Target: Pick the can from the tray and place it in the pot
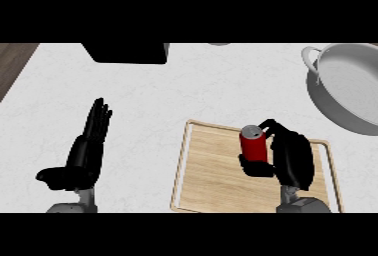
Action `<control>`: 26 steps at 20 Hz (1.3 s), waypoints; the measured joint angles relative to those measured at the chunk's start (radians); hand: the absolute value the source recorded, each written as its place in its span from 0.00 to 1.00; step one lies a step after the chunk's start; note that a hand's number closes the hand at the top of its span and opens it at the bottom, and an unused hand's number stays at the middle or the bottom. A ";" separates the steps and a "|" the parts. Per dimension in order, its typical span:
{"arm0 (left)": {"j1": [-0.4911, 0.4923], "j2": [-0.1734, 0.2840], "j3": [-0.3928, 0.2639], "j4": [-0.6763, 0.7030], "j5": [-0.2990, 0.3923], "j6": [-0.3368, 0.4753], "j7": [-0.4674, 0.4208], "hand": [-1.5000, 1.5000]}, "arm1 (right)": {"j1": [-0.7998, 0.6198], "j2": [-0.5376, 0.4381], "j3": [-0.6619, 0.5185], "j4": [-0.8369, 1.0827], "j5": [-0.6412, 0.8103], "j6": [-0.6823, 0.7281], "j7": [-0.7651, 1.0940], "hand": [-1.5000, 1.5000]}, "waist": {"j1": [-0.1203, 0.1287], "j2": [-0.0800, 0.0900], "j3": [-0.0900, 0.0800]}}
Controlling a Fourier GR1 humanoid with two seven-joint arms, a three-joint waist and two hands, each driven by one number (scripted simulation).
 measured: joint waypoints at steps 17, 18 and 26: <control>-0.060 -0.012 -0.048 0.004 -0.010 -0.030 0.017 0.50 | -0.799 -0.138 -0.338 0.648 0.161 0.013 0.393 1.00 | 0.105 0.034 0.003; -0.060 -0.013 -0.050 0.004 -0.010 -0.031 0.017 0.50 | -0.832 -0.143 -0.337 0.688 0.187 -0.004 0.415 1.00 | 0.102 0.033 0.003; -0.060 -0.022 -0.045 0.022 -0.025 -0.006 0.009 0.50 | -1.045 -0.200 -0.375 0.972 0.317 -0.099 0.548 1.00 | 0.073 0.027 0.003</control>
